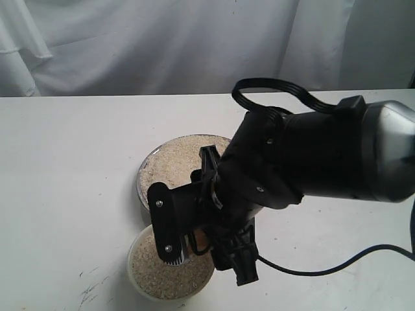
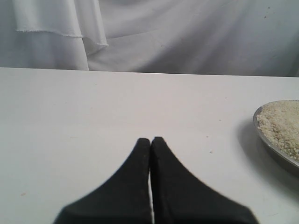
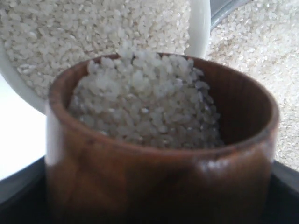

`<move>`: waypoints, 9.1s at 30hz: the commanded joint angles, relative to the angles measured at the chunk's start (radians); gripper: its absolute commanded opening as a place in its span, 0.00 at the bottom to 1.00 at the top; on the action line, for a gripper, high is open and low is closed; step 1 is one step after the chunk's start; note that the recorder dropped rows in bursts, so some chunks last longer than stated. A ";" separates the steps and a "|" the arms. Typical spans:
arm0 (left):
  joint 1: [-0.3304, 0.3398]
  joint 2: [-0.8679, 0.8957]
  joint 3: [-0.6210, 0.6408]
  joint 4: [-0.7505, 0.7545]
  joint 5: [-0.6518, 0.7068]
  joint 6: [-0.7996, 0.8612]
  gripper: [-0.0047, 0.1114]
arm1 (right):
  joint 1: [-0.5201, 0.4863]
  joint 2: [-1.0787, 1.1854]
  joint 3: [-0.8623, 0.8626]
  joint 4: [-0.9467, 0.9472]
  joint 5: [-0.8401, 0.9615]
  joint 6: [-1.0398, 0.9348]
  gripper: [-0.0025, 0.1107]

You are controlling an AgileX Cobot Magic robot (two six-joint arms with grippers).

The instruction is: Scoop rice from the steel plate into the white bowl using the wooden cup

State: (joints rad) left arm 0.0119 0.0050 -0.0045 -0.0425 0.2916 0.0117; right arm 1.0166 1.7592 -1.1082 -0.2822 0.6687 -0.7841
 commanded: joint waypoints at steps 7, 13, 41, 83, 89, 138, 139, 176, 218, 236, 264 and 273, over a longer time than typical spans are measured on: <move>-0.002 -0.005 0.005 -0.001 -0.006 -0.003 0.04 | 0.041 -0.014 -0.007 -0.137 -0.001 0.117 0.02; -0.002 -0.005 0.005 -0.001 -0.006 -0.003 0.04 | 0.046 -0.009 -0.007 -0.185 0.021 0.127 0.02; -0.002 -0.005 0.005 -0.001 -0.006 -0.003 0.04 | 0.100 0.003 -0.007 -0.388 0.051 0.213 0.02; -0.002 -0.005 0.005 -0.001 -0.006 -0.003 0.04 | 0.164 0.018 -0.007 -0.516 0.096 0.213 0.02; -0.002 -0.005 0.005 -0.001 -0.006 -0.003 0.04 | 0.169 0.060 -0.007 -0.551 0.113 0.213 0.02; -0.002 -0.005 0.005 -0.001 -0.006 -0.003 0.04 | 0.257 0.070 -0.005 -0.821 0.203 0.223 0.02; -0.002 -0.005 0.005 -0.001 -0.006 -0.003 0.04 | 0.257 0.070 -0.005 -0.823 0.203 0.221 0.02; -0.002 -0.005 0.005 -0.001 -0.006 -0.003 0.04 | 0.309 0.070 -0.005 -0.963 0.217 0.093 0.02; -0.002 -0.005 0.005 -0.001 -0.006 -0.003 0.04 | 0.226 -0.075 -0.005 -0.590 0.158 0.229 0.02; -0.002 -0.005 0.005 -0.001 -0.006 -0.003 0.04 | -0.020 -0.192 -0.005 -0.159 -0.190 0.609 0.02; -0.002 -0.005 0.005 -0.001 -0.006 -0.003 0.04 | -0.395 0.146 -0.270 -0.129 -0.295 -0.102 0.02; -0.002 -0.005 0.005 -0.001 -0.006 -0.003 0.04 | -0.345 0.241 -0.387 -0.438 -0.192 -0.102 0.02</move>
State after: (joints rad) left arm 0.0119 0.0050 -0.0045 -0.0425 0.2916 0.0117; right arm 0.6474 1.9705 -1.4561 -0.6352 0.4509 -0.8784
